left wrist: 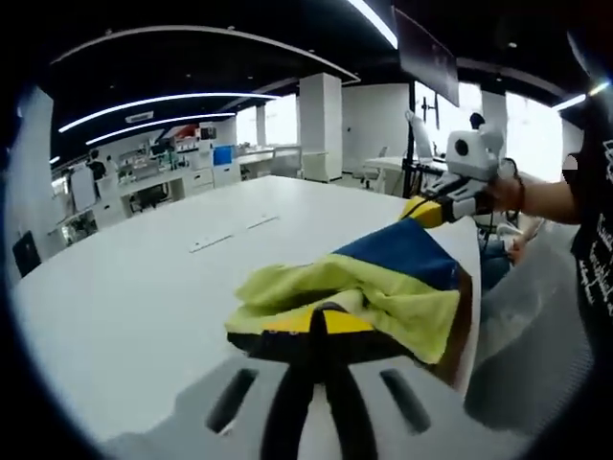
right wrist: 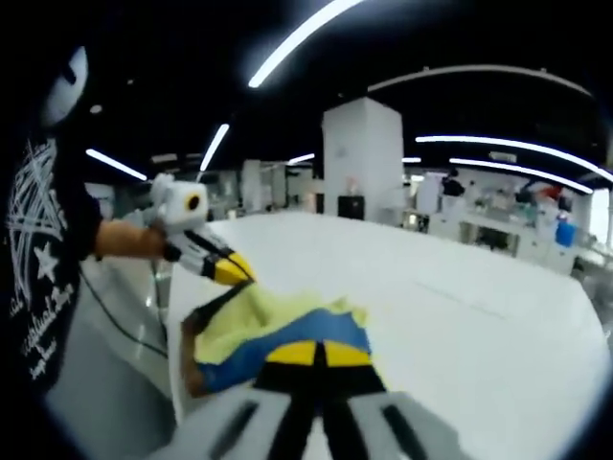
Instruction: Fold the garment on the visible template until the final outline fits inside the template.
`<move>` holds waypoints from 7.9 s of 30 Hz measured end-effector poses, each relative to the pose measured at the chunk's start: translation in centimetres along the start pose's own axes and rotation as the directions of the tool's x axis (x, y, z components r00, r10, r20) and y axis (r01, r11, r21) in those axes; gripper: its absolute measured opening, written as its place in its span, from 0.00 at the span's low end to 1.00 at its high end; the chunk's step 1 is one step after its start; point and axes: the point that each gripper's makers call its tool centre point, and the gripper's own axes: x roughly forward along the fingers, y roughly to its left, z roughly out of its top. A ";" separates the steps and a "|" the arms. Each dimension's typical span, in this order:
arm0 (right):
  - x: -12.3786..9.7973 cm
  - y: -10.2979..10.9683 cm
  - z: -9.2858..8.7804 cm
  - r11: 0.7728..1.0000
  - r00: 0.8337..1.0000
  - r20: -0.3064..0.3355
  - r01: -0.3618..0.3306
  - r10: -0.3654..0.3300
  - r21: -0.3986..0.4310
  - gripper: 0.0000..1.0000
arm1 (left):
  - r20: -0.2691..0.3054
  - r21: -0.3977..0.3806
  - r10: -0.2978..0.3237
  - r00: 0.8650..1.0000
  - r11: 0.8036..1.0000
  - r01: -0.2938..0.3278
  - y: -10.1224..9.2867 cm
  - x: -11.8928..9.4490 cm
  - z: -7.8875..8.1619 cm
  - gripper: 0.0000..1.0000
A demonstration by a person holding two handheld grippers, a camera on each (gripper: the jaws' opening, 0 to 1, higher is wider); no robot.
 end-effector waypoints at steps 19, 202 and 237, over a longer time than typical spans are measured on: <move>-1.0 -5.8 3.7 0.996 0.995 0.046 0.089 -0.090 0.008 0.00 | 0.066 -0.061 0.109 0.992 0.993 -0.105 5.5 0.4 3.9 0.00; 0.7 -15.6 -2.9 0.887 0.929 -0.221 0.354 -0.296 0.298 0.00 | -0.259 -0.050 0.457 0.851 0.874 -0.484 16.2 2.2 -4.3 0.00; -7.6 -25.5 -10.7 0.609 0.736 -0.397 0.677 -0.548 0.413 0.00 | -0.459 -0.041 0.545 0.702 0.776 -0.629 26.9 0.5 -12.2 0.00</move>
